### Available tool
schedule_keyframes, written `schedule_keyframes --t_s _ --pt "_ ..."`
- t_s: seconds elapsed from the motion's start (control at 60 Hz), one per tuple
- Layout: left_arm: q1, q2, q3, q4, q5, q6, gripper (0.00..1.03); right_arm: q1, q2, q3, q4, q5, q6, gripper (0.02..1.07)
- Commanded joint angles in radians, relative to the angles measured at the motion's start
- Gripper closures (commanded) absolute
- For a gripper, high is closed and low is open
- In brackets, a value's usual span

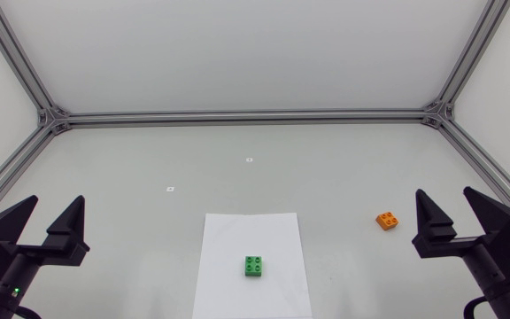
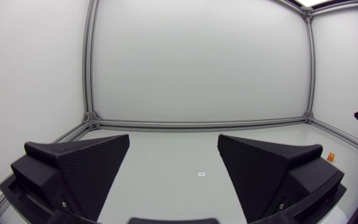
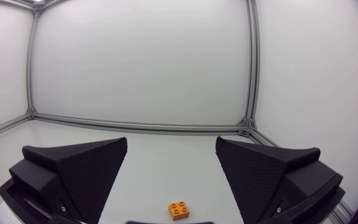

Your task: Pick up the orange 2x2 brick with the right arm and stack it on top of the green 2x2 brick in the center

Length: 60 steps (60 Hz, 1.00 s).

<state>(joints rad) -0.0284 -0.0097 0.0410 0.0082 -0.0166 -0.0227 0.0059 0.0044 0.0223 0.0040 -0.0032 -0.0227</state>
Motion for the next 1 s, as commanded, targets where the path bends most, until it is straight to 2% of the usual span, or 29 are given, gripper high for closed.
schedule_keyframes --t_s 0.0,0.25,0.45,0.617,0.883,0.983 --pt "-0.001 -0.004 -0.041 -0.011 0.003 0.006 0.04 0.006 -0.012 0.01 0.016 -0.003 0.0 0.06" --pt "-0.001 -0.004 -0.041 -0.011 0.003 0.006 0.04 0.008 0.019 0.142 -0.041 0.002 0.0 0.06" --pt "-0.001 -0.004 -0.041 -0.011 0.003 0.006 0.04 0.016 0.243 0.366 -0.111 0.002 0.001 0.06" --pt "-0.001 -0.004 -0.041 -0.011 0.003 0.006 0.04 0.016 0.439 0.574 -0.248 0.0 0.0 0.06" --pt "-0.001 -0.004 -0.041 -0.011 0.003 0.006 0.04 -0.009 0.732 0.874 -0.544 -0.009 -0.028 0.06" --pt "-0.001 -0.004 -0.041 -0.011 0.003 0.006 0.04 -0.024 0.842 0.964 -0.659 -0.063 -0.052 0.06"
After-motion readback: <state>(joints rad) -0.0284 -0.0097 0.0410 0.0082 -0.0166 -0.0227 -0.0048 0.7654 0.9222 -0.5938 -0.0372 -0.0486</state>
